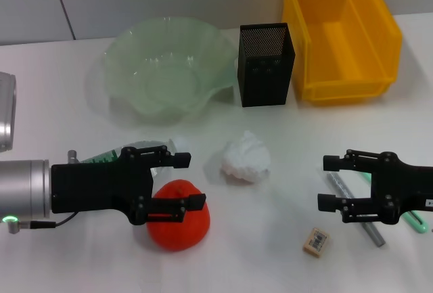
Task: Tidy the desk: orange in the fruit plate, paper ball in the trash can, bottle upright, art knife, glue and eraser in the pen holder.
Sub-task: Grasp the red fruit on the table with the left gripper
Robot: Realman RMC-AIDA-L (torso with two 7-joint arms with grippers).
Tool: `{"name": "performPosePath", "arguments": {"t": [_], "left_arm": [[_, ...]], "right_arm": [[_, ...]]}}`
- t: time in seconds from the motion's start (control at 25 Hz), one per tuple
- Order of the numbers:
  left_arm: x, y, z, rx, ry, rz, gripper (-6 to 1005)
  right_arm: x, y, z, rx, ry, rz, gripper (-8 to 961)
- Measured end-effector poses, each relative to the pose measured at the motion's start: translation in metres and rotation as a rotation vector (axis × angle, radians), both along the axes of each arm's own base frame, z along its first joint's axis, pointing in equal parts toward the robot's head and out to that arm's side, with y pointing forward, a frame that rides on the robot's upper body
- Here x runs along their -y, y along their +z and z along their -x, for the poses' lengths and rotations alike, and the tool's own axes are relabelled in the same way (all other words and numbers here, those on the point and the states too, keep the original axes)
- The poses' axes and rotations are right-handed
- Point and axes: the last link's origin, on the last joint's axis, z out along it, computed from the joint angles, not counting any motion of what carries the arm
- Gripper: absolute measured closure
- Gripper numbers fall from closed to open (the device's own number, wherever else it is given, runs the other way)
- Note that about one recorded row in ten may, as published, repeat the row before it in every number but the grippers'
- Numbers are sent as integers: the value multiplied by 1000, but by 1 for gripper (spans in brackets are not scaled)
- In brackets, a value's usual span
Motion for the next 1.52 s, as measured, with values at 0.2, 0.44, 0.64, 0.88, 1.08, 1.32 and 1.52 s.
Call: {"name": "performPosePath", "arguments": {"t": [0.2,0.44,0.64,0.88,1.08,1.32,1.52], "left_arm": [[0,1,0,-2,-4,2,210],[-1,1,-1,-3,-9,3,213],[-3,3,-6,3,-29,-9,214],[-16,11,-26,18,-86,-59,215],[-20,12,-29,-12,-108,-41,215],[-16,5,-20,-106,-96,18,214],[-16,0,-15,-181,-111,16,214]], "right_arm": [[0,0,0,-1,-3,3,125],[1,-1,0,-3,-8,6,125],[2,-1,-1,-6,-14,5,125],[3,-1,-2,-8,-20,5,125],[4,-1,-3,-9,-24,4,125],[5,-1,-4,-11,-32,6,125],[5,-2,-4,-8,-40,15,125]]}}
